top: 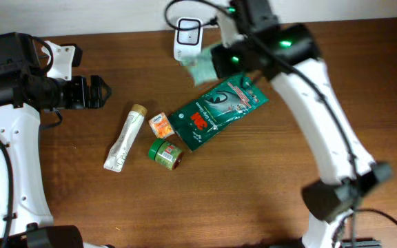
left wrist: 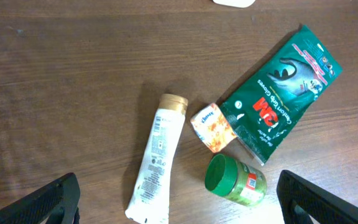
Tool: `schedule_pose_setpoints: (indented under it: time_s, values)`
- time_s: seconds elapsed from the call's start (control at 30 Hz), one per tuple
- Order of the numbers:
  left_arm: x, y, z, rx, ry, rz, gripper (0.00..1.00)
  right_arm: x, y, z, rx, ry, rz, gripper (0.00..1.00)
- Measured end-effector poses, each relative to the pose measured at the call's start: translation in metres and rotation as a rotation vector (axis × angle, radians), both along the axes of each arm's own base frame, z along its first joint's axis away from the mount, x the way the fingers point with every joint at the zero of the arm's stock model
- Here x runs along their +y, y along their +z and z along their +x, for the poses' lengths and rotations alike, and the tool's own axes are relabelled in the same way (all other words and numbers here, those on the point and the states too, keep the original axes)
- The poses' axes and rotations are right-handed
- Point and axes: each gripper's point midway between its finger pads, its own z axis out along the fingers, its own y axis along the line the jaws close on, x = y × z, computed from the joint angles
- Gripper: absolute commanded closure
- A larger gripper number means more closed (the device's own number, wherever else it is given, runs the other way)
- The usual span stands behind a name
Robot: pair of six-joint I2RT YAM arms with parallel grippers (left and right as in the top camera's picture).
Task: Scan the item barcode
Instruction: 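Carry the Zappy pack to the scanner and hold it over the screen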
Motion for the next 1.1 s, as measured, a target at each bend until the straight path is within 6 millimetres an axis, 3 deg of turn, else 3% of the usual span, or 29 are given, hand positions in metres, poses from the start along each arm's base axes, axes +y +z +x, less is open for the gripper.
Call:
schedule_pose_setpoints:
  time_s: [0.2,0.3,0.4,0.57,0.83,1.1]
  values:
    - [0.000,0.000,0.000,-0.001,0.000,0.000,0.01,0.001,-0.046,0.097,-0.258,-0.059,-0.298,0.96]
    - [0.000,0.000,0.000,-0.001,0.000,0.000,0.01,0.009,-0.046,0.140,-0.431,-0.045,-0.376,0.96]
    - [0.000,0.000,0.000,0.000,0.000,0.000,0.01,0.019,-0.047,0.171,-0.574,0.000,-0.462,0.96]
    - [0.000,0.000,0.000,0.000,0.000,0.000,0.01,0.029,-0.052,0.198,-0.723,0.094,-0.625,0.96]
    - [0.000,0.000,0.000,-0.001,0.000,0.000,0.01,0.037,-0.106,0.213,-0.728,0.305,-0.892,0.96]
    - [0.000,0.000,0.000,-0.001,0.000,0.000,0.01,0.038,-0.103,0.215,-0.750,0.321,-0.923,0.96]
